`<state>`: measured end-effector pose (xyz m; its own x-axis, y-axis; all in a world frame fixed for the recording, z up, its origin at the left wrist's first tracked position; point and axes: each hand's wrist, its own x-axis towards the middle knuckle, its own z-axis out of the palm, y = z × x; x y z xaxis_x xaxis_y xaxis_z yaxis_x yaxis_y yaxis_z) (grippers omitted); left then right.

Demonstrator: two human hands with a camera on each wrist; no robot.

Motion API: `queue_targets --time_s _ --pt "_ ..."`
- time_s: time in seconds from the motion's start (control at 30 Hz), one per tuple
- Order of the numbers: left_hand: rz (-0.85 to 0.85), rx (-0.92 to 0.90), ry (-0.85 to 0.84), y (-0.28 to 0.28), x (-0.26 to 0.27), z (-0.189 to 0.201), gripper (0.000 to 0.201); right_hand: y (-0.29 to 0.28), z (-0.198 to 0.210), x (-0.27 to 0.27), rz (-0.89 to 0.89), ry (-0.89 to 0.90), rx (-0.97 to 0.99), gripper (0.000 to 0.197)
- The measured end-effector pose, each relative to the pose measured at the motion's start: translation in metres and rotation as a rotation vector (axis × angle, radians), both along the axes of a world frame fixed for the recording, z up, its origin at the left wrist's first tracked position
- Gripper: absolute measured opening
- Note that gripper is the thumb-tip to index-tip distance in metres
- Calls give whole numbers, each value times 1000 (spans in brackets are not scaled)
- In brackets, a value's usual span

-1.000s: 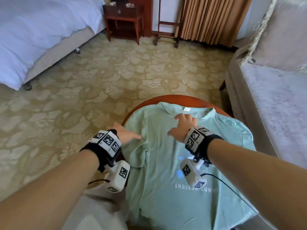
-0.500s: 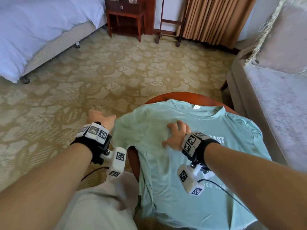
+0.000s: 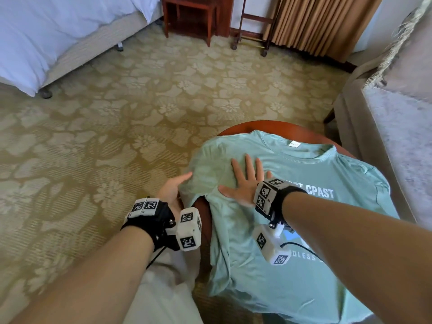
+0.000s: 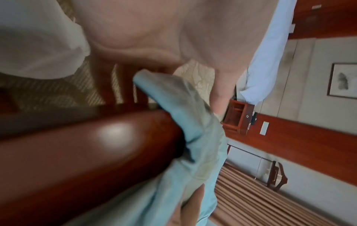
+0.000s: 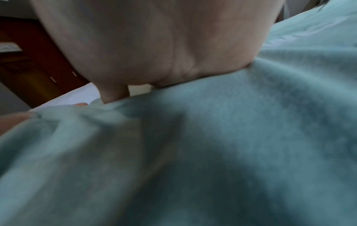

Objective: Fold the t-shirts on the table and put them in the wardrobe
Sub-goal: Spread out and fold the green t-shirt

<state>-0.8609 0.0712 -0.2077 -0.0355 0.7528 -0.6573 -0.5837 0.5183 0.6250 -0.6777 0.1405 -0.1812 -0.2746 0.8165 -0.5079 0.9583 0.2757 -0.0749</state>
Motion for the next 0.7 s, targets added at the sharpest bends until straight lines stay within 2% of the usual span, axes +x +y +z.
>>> queue_targets --time_s 0.13,0.37,0.47,0.6,0.7 --pt "92 5 -49 -4 -5 6 36 1 4 -3 8 -45 -23 96" --pt "106 47 39 3 -15 15 23 0 0 -4 -18 -25 -5 95" --pt "206 11 154 11 -19 3 28 1 1 -5 -40 -14 -8 96" --pt "343 4 462 19 -25 3 10 3 3 -3 -49 18 -34 108" --pt "399 20 560 32 -41 3 20 5 5 4 -30 17 17 110"
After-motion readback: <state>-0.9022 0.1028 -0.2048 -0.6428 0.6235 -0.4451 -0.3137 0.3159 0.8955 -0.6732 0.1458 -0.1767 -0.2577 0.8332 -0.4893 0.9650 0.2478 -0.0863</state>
